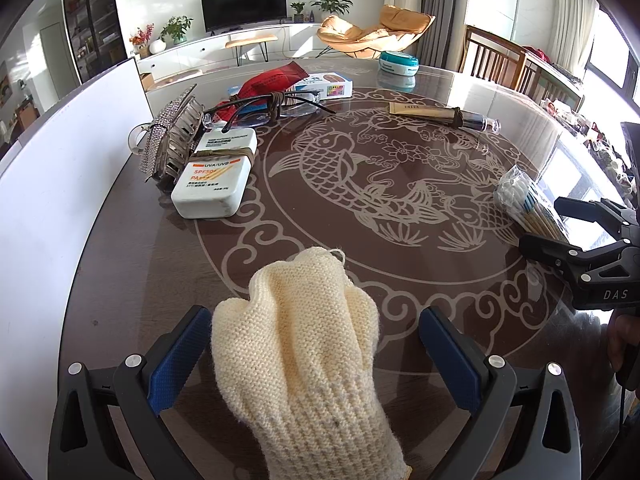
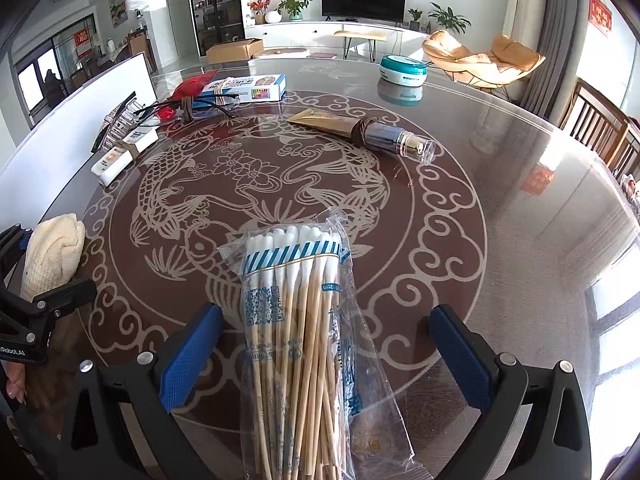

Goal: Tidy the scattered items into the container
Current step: 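Lift the swab bag with the right tool while the left tool holds the glove, then carry the glove and the swab bag over the container with both tools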

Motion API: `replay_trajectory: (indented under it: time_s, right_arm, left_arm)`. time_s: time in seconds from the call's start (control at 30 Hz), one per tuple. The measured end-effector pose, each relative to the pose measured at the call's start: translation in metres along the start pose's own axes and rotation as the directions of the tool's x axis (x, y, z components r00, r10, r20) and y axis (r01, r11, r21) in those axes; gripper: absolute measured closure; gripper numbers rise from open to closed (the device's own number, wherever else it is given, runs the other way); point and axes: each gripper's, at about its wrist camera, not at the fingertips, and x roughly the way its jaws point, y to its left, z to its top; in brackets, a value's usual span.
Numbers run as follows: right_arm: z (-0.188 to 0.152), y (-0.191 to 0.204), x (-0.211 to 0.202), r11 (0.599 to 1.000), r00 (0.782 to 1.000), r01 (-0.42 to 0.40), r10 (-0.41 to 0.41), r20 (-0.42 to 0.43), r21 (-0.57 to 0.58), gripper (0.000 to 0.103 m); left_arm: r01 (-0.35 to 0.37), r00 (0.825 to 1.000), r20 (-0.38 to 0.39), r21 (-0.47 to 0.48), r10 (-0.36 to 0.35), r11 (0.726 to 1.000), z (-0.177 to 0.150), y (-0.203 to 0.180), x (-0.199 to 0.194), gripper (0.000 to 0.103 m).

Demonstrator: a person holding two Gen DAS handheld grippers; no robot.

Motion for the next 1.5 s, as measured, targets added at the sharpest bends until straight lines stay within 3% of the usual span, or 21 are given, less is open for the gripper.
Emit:
replay_trajectory:
  time_s: [0.9, 0.93, 0.97, 1.0, 1.03, 1.07, 1.1, 1.13, 1.3, 1.5]
  right_arm:
    - [0.001, 0.001, 0.001, 1.000, 1.000, -0.006, 0.006, -0.013, -0.008, 0.000]
    - [0.001, 0.002, 0.001, 1.000, 1.000, -0.011, 0.010, -0.026, -0.016, 0.000]
    - [0.001, 0.002, 0.000, 1.000, 0.999, -0.018, 0.017, -0.041, -0.026, 0.000]
    - [0.001, 0.004, -0.001, 0.999, 0.998, -0.025, 0.023, -0.052, -0.036, 0.001]
    - [-0.001, 0.005, -0.003, 0.998, 0.998, -0.033, 0.031, -0.053, -0.050, 0.004]
    - [-0.001, 0.007, -0.007, 0.997, 0.998, -0.042, 0.040, -0.043, -0.061, 0.019]
    - [-0.001, 0.009, -0.012, 0.997, 0.998, -0.047, 0.044, -0.037, -0.068, 0.051]
    - [-0.001, 0.009, -0.016, 0.996, 0.998, -0.050, 0.047, -0.045, -0.070, 0.066]
    - [0.004, 0.011, -0.048, 0.994, 0.995, -0.098, 0.098, -0.003, -0.040, 0.070]
    - [0.023, 0.023, -0.059, 0.981, 0.980, -0.194, 0.194, -0.036, -0.004, 0.070]
  left_arm:
    - [-0.003, 1.000, -0.019, 0.003, 0.003, 1.000, -0.001, 0.001, -0.003, 0.000]
    - [-0.004, 1.000, -0.020, 0.002, 0.004, 1.000, -0.001, 0.001, -0.004, 0.003]
    - [-0.003, 1.000, -0.004, 0.004, 0.003, 1.000, -0.001, 0.001, -0.008, 0.016]
    - [-0.001, 1.000, 0.016, 0.008, 0.001, 1.000, -0.002, 0.001, -0.013, 0.043]
    - [0.002, 1.000, 0.024, 0.007, -0.003, 1.000, -0.003, 0.001, -0.016, 0.062]
    - [0.013, 1.000, 0.025, 0.000, -0.013, 1.000, -0.005, 0.003, -0.019, 0.064]
    - [0.025, 0.999, 0.027, -0.012, -0.025, 1.000, -0.007, 0.005, -0.021, 0.066]
    - [0.038, 0.999, 0.030, -0.023, -0.037, 0.999, -0.009, 0.007, -0.025, 0.067]
    - [0.069, 0.993, 0.101, -0.051, -0.064, 0.996, -0.023, 0.012, -0.062, 0.067]
    - [0.125, 0.972, 0.212, -0.111, -0.100, 0.986, -0.027, 0.046, -0.125, 0.068]
